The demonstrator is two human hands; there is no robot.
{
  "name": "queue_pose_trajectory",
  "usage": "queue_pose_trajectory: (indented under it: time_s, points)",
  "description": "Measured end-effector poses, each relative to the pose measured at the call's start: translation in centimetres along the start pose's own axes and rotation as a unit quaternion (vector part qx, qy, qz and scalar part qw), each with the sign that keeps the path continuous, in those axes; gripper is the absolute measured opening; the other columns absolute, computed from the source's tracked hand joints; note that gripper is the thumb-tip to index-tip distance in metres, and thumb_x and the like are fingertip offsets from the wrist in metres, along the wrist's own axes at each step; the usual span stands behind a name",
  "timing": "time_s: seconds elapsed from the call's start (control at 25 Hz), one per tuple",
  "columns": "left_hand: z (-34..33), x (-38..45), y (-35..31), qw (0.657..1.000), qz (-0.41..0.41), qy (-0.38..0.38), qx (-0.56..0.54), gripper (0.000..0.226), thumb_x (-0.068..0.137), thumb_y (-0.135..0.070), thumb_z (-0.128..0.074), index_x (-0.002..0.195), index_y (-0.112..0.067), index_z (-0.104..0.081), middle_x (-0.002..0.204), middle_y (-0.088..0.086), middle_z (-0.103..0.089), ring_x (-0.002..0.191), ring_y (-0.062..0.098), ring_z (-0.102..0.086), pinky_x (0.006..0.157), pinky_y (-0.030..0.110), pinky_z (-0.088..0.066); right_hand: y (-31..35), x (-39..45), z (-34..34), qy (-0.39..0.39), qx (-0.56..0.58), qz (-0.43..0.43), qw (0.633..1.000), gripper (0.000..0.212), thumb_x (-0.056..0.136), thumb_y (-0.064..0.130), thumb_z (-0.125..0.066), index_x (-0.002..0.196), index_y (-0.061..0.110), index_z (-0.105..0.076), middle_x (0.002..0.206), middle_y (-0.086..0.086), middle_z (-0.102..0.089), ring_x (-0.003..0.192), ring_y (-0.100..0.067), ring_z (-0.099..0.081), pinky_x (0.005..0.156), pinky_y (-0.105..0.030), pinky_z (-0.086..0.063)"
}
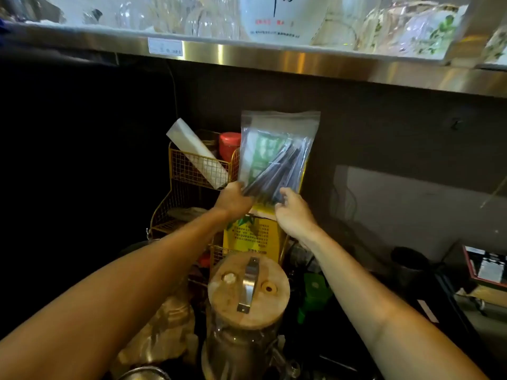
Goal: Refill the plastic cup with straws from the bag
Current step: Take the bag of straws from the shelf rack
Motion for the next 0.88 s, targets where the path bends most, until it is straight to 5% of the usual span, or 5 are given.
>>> queue_pose_trajectory:
  time_s: [0.2, 0.4, 0.64, 0.8, 0.88]
  points:
    - [-0.8, 2.7, 2.4, 0.999, 0.003, -0.035, -0.030, 0.041, 0.090, -0.009, -0.065, 0.130, -0.008, -0.056, 0.119, 0.012, -0.068, 0.108, 0.028, -0.065, 0.088, 0.037, -0.054, -0.4, 2.5, -0.7, -0.067, -0.034, -0.014, 0.997, 0.061, 0.103, 0.008, -0.049, 0.160, 0.008, -0.026, 0.164, -0.012, -0.029, 0.152, -0.030, -0.033, 0.122, -0.038, -0.032]
    - [-0.8, 4.2, 2.5, 0.996, -0.016, -0.090, -0.021, 0.048, 0.084, -0.012, -0.068, 0.130, -0.008, -0.054, 0.117, 0.012, -0.070, 0.103, 0.030, -0.067, 0.089, 0.042, -0.057, -1.6, 4.7, -2.1, -0.057, -0.026, -0.059, 0.996, 0.080, 0.100, 0.006, -0.050, 0.164, 0.004, -0.003, 0.175, -0.016, -0.003, 0.162, -0.029, -0.001, 0.128, -0.038, -0.011]
    - [-1.1, 4.5, 1.1, 0.990, -0.078, -0.119, 0.011, 0.016, 0.085, -0.026, -0.071, 0.096, -0.015, -0.069, 0.098, 0.011, -0.073, 0.087, 0.028, -0.071, 0.072, 0.036, -0.058, -1.9, 5.0, -2.0, -0.071, 0.006, -0.061, 0.996, 0.082, 0.096, 0.002, -0.049, 0.166, 0.010, -0.007, 0.172, -0.015, -0.019, 0.156, -0.033, -0.027, 0.123, -0.044, -0.034]
    - [-1.1, 3.4, 0.0, 0.988, -0.105, -0.101, -0.052, 0.014, 0.089, -0.009, -0.064, 0.101, -0.003, -0.059, 0.095, 0.015, -0.070, 0.089, 0.031, -0.069, 0.080, 0.049, -0.060, -0.9, 3.8, -2.2, -0.052, 0.005, -0.035, 0.998, 0.079, 0.101, 0.000, -0.044, 0.167, 0.018, -0.005, 0.172, -0.008, -0.023, 0.153, -0.028, -0.033, 0.107, -0.028, -0.037]
    - [-0.4, 2.2, -0.7, 0.985, -0.117, -0.104, -0.068, 0.016, 0.089, -0.008, -0.062, 0.102, -0.001, -0.055, 0.097, 0.021, -0.067, 0.092, 0.037, -0.068, 0.081, 0.054, -0.058, 0.1, 3.1, -2.0, -0.044, 0.032, -0.014, 0.998, 0.077, 0.101, -0.002, -0.042, 0.167, 0.018, -0.007, 0.172, -0.008, -0.023, 0.155, -0.025, -0.030, 0.112, -0.027, -0.032]
Point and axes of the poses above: each hand's wrist, its own x-axis towards the middle knuckle, its own z-axis out of the back of the hand, y = z × x, the point moved 10 cm from there along x, towards the middle knuckle
